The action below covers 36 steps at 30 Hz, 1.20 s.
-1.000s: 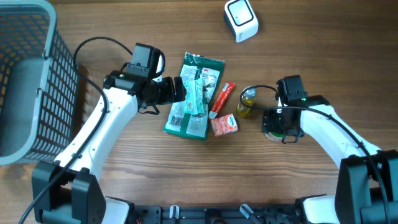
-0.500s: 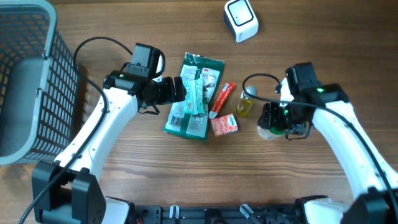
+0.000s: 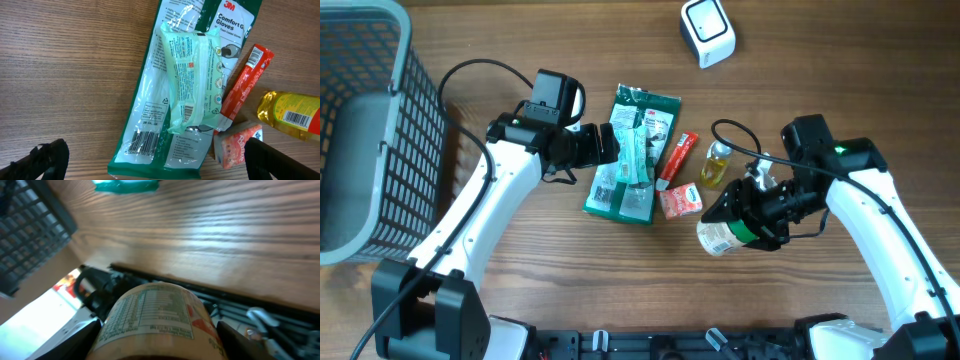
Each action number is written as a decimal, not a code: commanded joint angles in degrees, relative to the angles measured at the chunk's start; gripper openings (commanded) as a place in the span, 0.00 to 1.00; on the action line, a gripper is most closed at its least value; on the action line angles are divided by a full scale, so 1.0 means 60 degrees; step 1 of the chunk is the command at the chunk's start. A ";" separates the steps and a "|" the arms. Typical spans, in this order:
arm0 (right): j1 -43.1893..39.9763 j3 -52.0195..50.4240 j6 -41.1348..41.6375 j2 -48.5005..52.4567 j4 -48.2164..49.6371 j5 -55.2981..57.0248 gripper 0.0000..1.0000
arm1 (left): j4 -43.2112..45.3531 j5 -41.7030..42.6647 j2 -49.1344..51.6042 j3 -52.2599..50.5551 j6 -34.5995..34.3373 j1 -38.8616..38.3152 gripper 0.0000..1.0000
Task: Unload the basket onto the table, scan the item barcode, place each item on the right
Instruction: 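Lift the jar with the right gripper and tilt it sideways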
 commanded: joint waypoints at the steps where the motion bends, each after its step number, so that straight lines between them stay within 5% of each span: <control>1: 0.0047 0.0219 0.0911 -0.0117 -0.0193 -0.1027 0.34 | 0.0025 0.0073 0.0040 0.0047 0.0084 0.0022 1.00; 15: 0.1093 0.0219 0.3595 -0.0117 -0.0069 -0.1417 0.14 | 0.0022 0.0073 0.0036 0.0047 0.0084 0.0022 1.00; 25: 0.1475 0.0219 0.3821 -0.0117 0.1118 -0.1297 0.14 | 0.0022 0.0073 0.0036 0.0047 0.0084 0.0022 1.00; 36: 0.1453 0.0219 0.3716 -0.0117 0.1428 0.3315 0.15 | 0.0025 0.0073 0.0040 0.0047 0.0084 0.0022 1.00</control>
